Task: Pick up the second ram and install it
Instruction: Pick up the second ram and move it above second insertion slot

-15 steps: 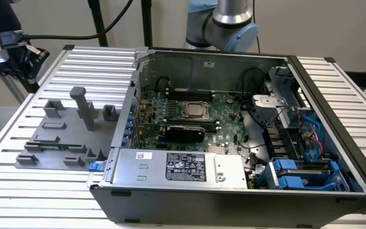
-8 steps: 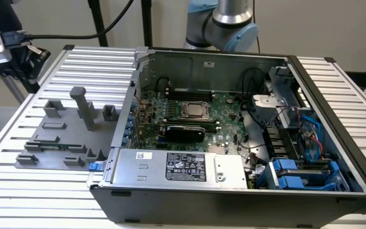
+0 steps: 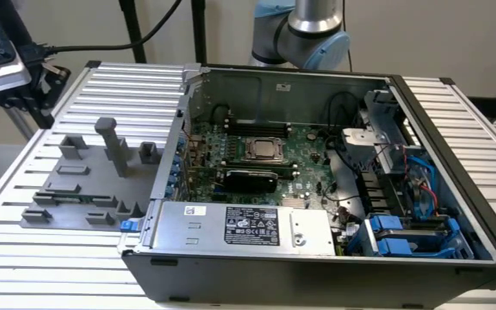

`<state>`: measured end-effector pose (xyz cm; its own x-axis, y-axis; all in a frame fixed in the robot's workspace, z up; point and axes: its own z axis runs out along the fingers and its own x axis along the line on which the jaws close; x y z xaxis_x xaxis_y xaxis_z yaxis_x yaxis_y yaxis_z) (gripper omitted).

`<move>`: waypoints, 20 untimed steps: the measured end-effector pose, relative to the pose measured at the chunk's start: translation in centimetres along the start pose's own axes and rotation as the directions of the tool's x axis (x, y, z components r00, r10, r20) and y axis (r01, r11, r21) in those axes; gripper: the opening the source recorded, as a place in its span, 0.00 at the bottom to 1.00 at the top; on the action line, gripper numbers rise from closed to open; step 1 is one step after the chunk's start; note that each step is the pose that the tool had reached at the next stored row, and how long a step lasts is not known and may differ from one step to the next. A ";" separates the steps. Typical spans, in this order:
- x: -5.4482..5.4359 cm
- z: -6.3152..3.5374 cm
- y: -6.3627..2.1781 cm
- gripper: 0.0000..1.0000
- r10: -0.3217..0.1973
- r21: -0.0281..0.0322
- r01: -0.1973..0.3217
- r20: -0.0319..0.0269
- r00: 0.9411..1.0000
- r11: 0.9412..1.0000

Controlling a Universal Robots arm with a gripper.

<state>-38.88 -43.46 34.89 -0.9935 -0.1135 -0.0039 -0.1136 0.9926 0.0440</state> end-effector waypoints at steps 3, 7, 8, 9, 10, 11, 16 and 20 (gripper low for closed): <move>0.0 0.27 -0.02 0.00 -0.055 0.000 0.055 -0.002 0.999 0.999; 0.0 0.64 -0.03 0.00 -0.127 -0.001 0.127 -0.006 0.992 0.992; 0.0 0.74 -0.04 0.00 -0.145 -0.001 0.145 -0.006 0.989 0.989; 0.0 0.83 -0.04 0.00 -0.163 -0.001 0.163 -0.007 0.987 0.987; 0.0 0.92 -0.04 0.00 -0.180 -0.001 0.180 -0.008 0.984 0.984; 0.0 1.01 -0.05 0.00 -0.198 -0.002 0.198 -0.009 0.980 0.980; 0.0 1.47 -0.06 0.00 -0.287 -0.003 0.287 -0.012 0.958 0.958; 0.0 1.83 -0.08 0.00 -0.356 -0.004 0.356 -0.016 0.934 0.935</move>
<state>-38.87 -43.46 33.05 -0.8880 -0.4598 -0.0037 -0.4595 0.8871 0.0436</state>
